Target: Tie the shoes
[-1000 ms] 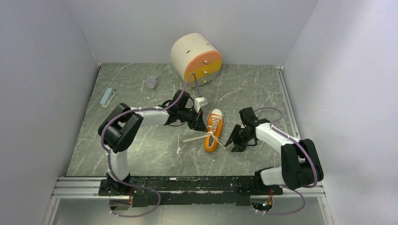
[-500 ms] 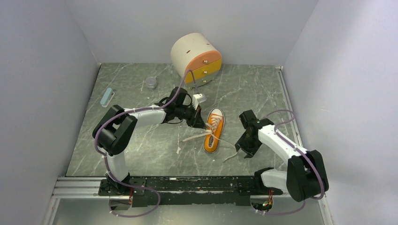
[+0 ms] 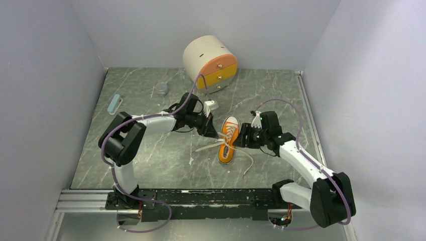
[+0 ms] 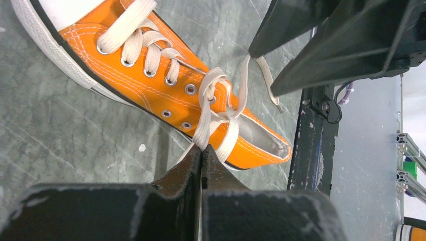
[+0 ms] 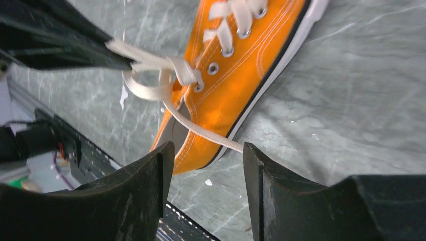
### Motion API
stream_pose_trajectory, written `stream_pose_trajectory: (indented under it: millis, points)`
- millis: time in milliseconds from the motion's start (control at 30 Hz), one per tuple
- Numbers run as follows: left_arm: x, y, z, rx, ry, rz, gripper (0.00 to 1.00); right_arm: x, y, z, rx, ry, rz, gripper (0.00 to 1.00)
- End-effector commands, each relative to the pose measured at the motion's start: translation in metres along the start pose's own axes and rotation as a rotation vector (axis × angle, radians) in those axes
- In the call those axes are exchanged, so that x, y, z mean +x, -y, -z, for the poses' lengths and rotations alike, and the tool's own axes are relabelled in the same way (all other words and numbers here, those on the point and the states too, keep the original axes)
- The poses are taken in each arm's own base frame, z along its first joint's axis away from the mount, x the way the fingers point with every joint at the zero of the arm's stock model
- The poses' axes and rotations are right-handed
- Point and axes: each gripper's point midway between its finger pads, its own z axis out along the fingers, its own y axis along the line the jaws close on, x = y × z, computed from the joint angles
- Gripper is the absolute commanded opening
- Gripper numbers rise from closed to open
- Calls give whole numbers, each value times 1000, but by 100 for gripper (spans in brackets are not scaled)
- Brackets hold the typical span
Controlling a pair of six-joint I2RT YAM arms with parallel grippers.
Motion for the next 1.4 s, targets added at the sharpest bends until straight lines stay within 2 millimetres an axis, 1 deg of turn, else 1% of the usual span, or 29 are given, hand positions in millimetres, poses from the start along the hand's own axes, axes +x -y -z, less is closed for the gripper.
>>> stream_pose_trajectory:
  millis: [0, 67, 133, 200, 267, 333, 400, 467, 567, 667, 733, 833, 867, 933, 1033, 1100, 1167, 1267, 1300, 1367]
  points:
    - [1, 1, 3, 39, -10, 17, 5, 5, -22, -16, -227, 32, 111, 56]
    - [3, 1, 3, 39, -17, 27, 5, 16, -14, -21, -213, 15, 102, 56]
    - [3, 1, 5, 33, -18, 28, 5, 23, -13, -22, -233, 24, 96, 56]
    - [2, 2, 6, 29, -16, 20, 5, 26, -14, -20, -248, 48, 97, 55]
    - [2, 0, 4, 28, -16, 29, 5, 26, -13, -20, -251, 68, 100, 52]
    - [1, 2, 4, 40, -18, 34, 5, 24, -14, -20, -256, 76, 117, 47]
    - [1, 4, 5, 43, -11, 31, 5, 23, -10, -21, -231, 81, 125, 46]
    - [2, 6, 6, 49, -12, 40, 5, 21, -10, -23, -238, 98, 145, 44]
    - [2, 11, 8, 67, -6, 46, 5, 21, -11, -28, -252, 74, 149, 36]
    - [5, 15, 9, 81, -7, 47, 5, 24, -8, -32, -246, 50, 143, 35]
    - [8, 16, 10, 81, -12, 58, 5, 24, -8, -34, -257, 59, 142, 32]
    - [8, 22, 12, 95, -8, 60, 5, 24, -10, -36, -271, 51, 141, 24]
    - [7, 24, 13, 100, -6, 57, 5, 23, -10, -36, -266, 43, 140, 17]
    - [6, 28, 14, 105, -12, 58, 5, 21, -11, -33, -256, 38, 137, 7]
    - [8, 40, 11, 119, -30, 54, 5, 15, -21, -25, -276, 43, 128, 0]
    - [13, 54, 7, 133, -42, 50, 5, 15, -25, -20, -282, 37, 110, 0]
    - [20, 63, 2, 129, -57, 43, 5, 13, -26, -17, -280, 44, 104, 0]
    - [36, 64, -7, 98, -90, 56, 5, 13, -31, -16, -307, 62, 74, 0]
    - [42, 62, -9, 89, -106, 75, 5, 11, -32, -16, -318, 75, 68, 0]
    - [47, 53, -10, 47, -124, 78, 11, 10, -33, -19, -324, 75, 58, 0]
